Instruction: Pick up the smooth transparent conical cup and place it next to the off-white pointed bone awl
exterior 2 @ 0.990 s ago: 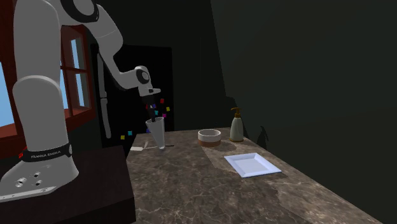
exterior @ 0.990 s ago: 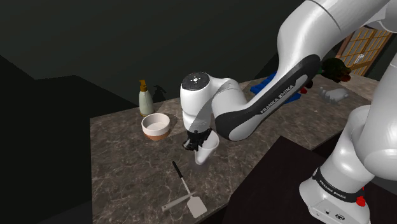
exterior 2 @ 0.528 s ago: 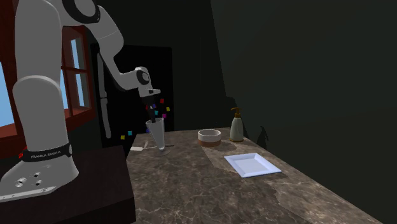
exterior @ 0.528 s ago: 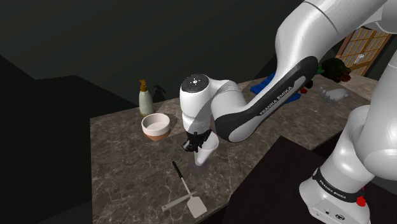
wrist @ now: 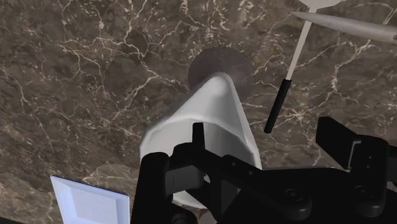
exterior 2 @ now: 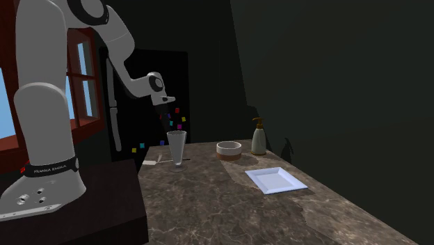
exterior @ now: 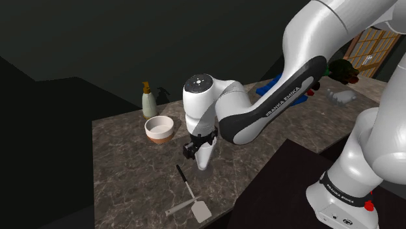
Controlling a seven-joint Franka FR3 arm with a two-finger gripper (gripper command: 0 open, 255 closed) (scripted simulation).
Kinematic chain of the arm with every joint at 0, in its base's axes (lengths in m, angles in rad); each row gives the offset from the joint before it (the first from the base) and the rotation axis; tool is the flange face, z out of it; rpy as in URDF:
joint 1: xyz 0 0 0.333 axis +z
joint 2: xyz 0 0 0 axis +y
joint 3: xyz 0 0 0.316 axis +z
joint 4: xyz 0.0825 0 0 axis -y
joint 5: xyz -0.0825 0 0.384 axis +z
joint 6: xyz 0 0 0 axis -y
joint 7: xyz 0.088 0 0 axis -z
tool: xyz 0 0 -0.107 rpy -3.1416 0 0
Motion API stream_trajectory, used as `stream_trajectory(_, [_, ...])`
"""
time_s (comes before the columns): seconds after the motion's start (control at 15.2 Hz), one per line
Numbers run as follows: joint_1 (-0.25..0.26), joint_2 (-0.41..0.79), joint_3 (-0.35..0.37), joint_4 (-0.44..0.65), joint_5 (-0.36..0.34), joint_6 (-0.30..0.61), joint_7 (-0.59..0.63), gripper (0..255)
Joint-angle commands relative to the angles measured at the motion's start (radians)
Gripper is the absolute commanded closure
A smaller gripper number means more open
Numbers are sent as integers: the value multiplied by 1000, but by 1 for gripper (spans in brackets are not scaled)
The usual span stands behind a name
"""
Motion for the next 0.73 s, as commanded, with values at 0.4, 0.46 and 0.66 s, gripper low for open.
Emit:
stream_trajectory(0.4, [6, -89, 24, 18, 84, -94, -57, 0])
stream_trajectory(0.46, [6, -89, 24, 18, 84, -94, -57, 0])
stream_trajectory(0.66, [6, -89, 24, 18, 84, -93, -57, 0])
